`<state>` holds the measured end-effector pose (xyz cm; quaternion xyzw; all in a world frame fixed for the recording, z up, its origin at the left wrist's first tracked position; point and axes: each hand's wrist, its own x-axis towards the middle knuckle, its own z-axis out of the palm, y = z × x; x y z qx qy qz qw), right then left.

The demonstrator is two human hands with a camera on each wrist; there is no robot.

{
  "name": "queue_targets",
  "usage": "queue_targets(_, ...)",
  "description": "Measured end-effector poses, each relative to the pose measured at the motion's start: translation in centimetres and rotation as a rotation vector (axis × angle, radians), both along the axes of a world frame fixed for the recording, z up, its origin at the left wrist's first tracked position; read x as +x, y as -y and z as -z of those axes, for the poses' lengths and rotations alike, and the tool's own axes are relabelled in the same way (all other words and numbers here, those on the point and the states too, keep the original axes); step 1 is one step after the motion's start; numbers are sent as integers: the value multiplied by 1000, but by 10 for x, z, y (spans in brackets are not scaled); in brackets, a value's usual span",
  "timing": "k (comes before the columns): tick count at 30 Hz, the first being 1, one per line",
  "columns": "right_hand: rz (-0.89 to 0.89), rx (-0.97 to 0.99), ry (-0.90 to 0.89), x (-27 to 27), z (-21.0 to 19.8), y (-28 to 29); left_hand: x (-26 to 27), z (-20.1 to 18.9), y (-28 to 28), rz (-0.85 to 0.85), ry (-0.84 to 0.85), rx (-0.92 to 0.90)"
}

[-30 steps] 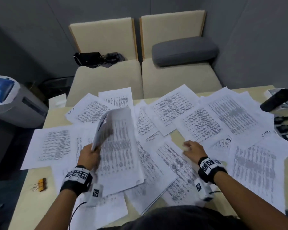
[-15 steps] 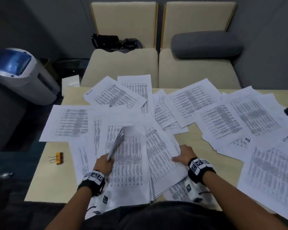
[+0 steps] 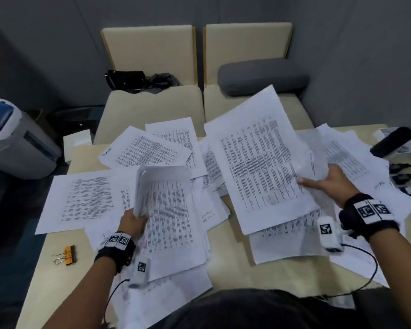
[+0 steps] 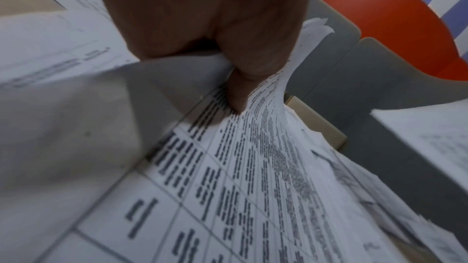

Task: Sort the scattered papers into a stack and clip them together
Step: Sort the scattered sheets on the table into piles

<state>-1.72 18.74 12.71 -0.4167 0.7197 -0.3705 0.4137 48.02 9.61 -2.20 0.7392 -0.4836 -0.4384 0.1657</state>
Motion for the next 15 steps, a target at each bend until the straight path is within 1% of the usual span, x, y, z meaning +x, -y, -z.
queue_targets(2,63,-60,84,1,-1,0,-21,-13,5,33,-78,-32)
queue_targets(4,70,-82,157,13,3,1,-45,-27,9,99,-138,-55)
queue_targets(7,87,-35,231,39,20,5,-80,-49,11,169,-241,-80)
queue_targets(11,113,76,426,75,47,11,-125,-85,-1,284,-374,-111)
queue_targets(12,136,95,474,83,48,12,-134,-91,-5,292,-410,-93)
queue_targets(13,158,110,504,88,53,13,-142,-95,-10,267,-456,-72)
queue_targets(15,168,116,513,92,63,16,-151,-96,-17,169,-610,-15)
